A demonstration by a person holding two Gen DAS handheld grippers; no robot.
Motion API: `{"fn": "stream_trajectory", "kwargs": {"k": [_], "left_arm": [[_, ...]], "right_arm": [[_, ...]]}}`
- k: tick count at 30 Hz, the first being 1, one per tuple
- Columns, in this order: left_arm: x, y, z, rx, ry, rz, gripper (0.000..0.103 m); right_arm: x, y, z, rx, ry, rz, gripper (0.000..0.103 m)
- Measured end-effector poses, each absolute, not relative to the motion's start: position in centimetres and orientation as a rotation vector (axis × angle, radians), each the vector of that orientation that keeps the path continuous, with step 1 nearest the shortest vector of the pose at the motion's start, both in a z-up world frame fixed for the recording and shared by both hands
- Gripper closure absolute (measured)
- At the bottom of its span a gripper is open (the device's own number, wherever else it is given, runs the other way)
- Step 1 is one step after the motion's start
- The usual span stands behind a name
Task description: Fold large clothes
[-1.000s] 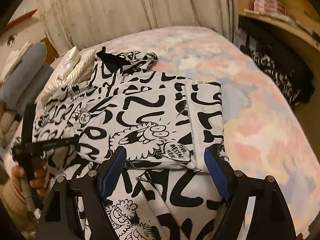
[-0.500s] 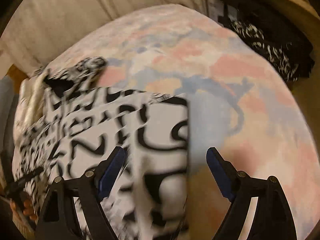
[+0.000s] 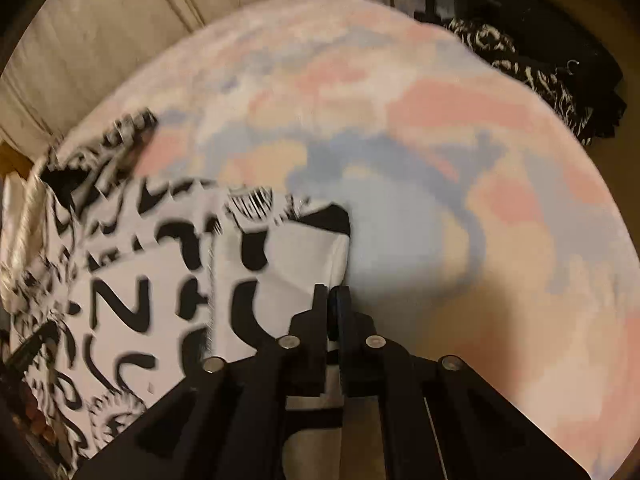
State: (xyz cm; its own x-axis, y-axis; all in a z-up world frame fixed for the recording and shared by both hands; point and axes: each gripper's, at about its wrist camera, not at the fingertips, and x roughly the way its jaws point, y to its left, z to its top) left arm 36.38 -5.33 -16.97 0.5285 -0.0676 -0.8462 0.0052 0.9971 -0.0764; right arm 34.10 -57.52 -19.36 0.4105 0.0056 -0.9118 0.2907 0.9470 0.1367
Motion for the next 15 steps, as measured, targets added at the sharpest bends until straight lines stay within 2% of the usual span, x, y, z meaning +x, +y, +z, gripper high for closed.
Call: {"fn": "stream_trajectory", "kwargs": {"k": [3,5,6,7,8,12,15], "left_arm": [[36.0,-5.2,-16.1,-0.05,1.031,-0.044,0.085],[35.4,-5.3,-15.3,-0.023,1.033,-0.048,0.075],[34.7,-5.3,-14.6,-0.019,1.016,-0.057,0.068],[33.9,-5.2,-13.7,-0.02,0.992,-0.073,0.067],[33.1,-5.2,-12.9,-0.023,0.971,-0.096,0.067],[30.6,-6.3,-10.5,-0.009,0.913,-0.167,0.067],[29.7,-7.7,-10.6,-0.069,0.953,-0.221,0.067]], "right_arm": [[33.3,-56.8,-16.7,0.269,1.104,-0.178,0.084],[31.7,-55.1,-14.3,0.204,1.054,-0.19,0.057],[30.9,-54.3,-13.0,0.178,1.024,-0.191,0.049],[30.0,-53.3,-11.7,0.169,0.995,-0.178,0.034],[29.0,-52.5,-10.7,0.172,0.974,-0.163,0.026],[26.1,-47.1,-8.0,0.193,0.938,-0.064,0.024],[24.9,-42.9,-8.2,0.221,0.972,0.027,0.025]]}}
